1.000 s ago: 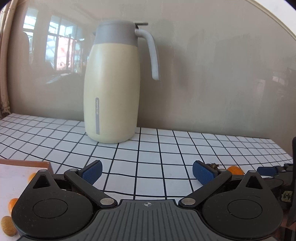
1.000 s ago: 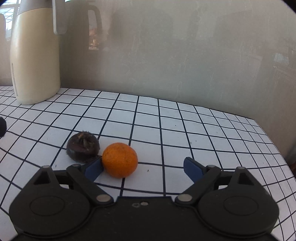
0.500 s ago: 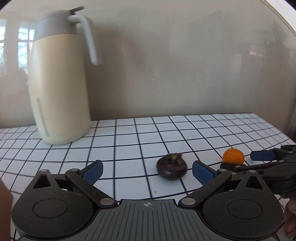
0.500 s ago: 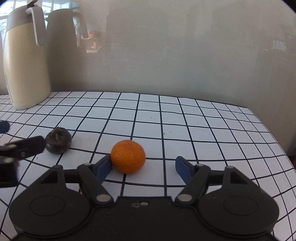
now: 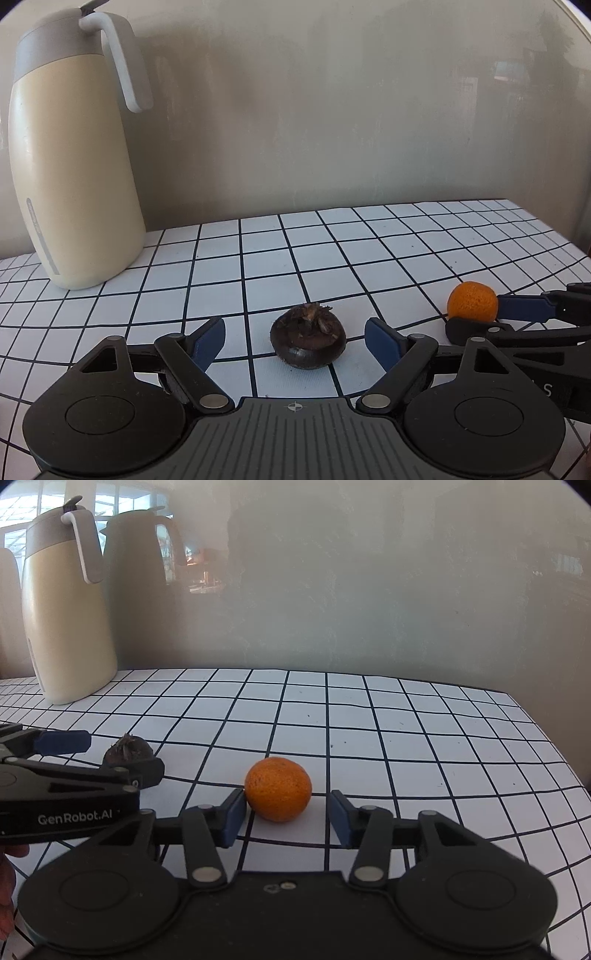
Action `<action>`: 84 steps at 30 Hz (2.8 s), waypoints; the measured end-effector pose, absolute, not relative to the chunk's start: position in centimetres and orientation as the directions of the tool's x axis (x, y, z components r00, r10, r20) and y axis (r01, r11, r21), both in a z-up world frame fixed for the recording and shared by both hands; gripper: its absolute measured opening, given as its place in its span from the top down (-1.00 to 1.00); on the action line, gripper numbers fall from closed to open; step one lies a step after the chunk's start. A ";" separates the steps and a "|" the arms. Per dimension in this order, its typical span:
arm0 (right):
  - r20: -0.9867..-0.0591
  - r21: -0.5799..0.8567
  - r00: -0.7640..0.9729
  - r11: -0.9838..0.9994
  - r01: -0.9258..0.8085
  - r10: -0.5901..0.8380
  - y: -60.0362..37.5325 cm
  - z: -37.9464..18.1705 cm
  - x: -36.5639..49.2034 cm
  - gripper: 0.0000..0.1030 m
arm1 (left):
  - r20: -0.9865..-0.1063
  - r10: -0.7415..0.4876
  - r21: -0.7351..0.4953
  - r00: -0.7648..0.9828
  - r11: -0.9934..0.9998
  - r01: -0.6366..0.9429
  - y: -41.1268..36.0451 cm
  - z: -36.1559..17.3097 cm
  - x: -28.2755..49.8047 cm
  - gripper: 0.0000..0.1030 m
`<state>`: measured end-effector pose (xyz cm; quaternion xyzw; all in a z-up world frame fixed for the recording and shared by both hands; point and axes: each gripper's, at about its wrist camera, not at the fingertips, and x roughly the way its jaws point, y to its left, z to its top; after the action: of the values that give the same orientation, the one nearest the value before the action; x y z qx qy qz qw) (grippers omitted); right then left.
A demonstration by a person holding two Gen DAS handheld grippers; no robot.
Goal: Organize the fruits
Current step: 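Close the left tool on the mangosteen while the right tool grasps the orange, then lift and carry the mangosteen and orange with both tools over the tray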
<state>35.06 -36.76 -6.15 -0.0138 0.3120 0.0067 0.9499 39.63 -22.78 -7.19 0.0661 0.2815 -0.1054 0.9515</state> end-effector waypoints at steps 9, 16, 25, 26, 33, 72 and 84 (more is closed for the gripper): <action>-0.597 -0.036 0.803 0.999 -0.021 -0.005 -36.1 -6.3 35.7 0.21 | -0.565 -0.157 0.081 0.810 0.966 0.244 -22.8 -7.3 39.7 -0.31; -0.592 -0.029 0.806 0.999 -0.032 0.008 -35.9 -6.3 36.0 0.46 | -0.565 -0.154 0.129 0.810 0.954 0.271 -23.7 -7.5 39.5 0.14; -0.583 -0.030 0.813 0.999 -0.027 0.004 -35.8 -6.1 35.4 0.46 | -0.521 -0.197 0.075 0.831 0.959 0.275 -22.7 -6.8 38.4 0.15; -0.580 -0.030 0.815 0.999 -0.026 0.004 -35.8 -6.0 35.2 0.46 | -0.517 -0.199 0.067 0.833 0.960 0.271 -22.6 -6.8 38.2 0.14; -0.557 -0.028 0.831 0.999 -0.019 0.001 -35.6 -5.2 32.8 0.46 | -0.493 -0.214 0.048 0.843 0.961 0.272 -22.0 -6.4 35.6 0.15; -0.426 -0.031 0.902 0.995 -0.092 0.070 -28.9 -1.8 15.4 0.46 | -0.331 -0.180 0.097 0.926 0.970 0.223 -12.4 -1.7 15.3 0.15; -0.389 -0.044 0.895 0.966 -0.255 0.219 -22.3 -0.6 14.3 0.46 | -0.292 -0.081 0.118 0.953 0.986 0.120 -5.9 -0.3 11.9 0.15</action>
<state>14.26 -22.32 -0.57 -0.0468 0.1943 0.1220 0.9722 11.87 -5.87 -0.34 0.0671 0.1447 -0.0511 0.9859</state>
